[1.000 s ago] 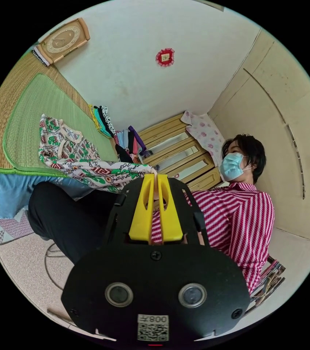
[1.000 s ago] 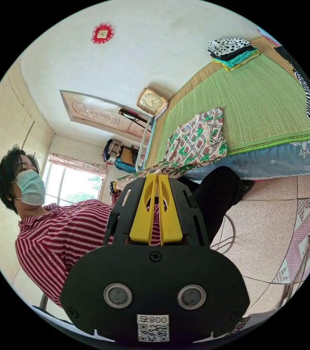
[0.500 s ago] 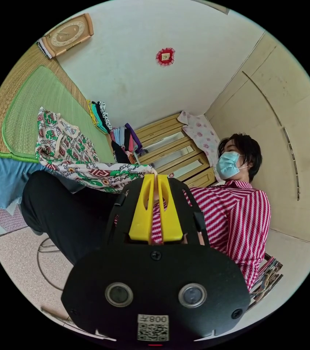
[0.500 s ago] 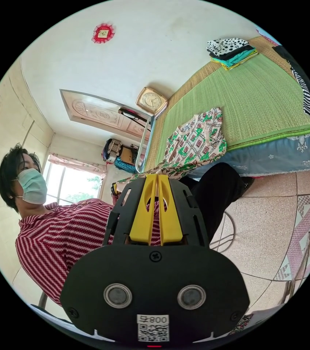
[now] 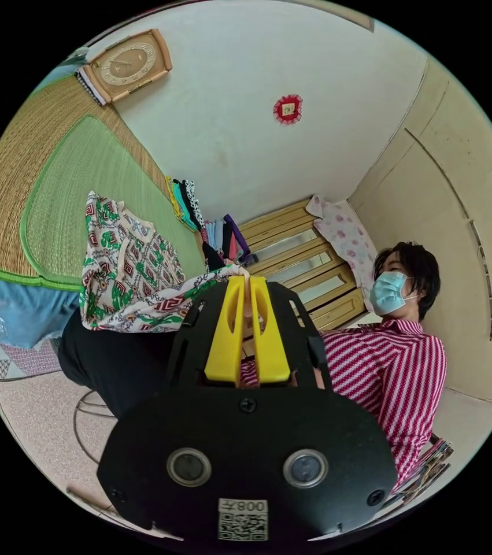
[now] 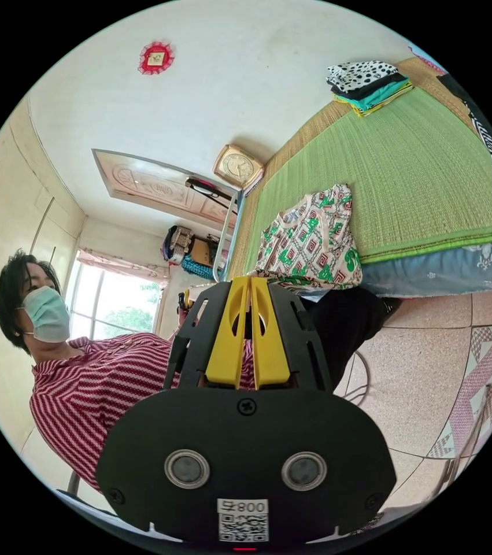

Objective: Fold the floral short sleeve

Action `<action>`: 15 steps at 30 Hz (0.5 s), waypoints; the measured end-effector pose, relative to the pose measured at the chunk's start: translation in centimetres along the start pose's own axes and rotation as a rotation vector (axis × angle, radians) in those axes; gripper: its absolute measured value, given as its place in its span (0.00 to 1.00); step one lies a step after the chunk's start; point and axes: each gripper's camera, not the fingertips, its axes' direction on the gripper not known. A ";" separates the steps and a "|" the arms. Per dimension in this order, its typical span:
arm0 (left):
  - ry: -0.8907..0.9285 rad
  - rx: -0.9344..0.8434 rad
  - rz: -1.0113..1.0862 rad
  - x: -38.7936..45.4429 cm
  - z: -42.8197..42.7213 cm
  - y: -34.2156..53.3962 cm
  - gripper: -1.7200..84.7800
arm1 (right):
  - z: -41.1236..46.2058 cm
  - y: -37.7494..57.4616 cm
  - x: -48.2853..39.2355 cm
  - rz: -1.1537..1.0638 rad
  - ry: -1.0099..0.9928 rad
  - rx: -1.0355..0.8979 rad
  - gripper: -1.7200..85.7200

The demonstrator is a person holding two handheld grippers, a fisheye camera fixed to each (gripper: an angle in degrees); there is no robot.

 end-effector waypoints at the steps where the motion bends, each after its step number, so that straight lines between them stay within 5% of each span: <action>1: -0.015 0.004 -0.015 -0.8 0.3 -1.6 0.03 | -0.1 -1.8 -0.1 0.004 0.008 -0.007 0.02; 15: -0.182 0.063 -0.219 -13.6 4.6 -20.1 0.03 | 1.9 -24.1 3.2 0.142 0.085 -0.135 0.02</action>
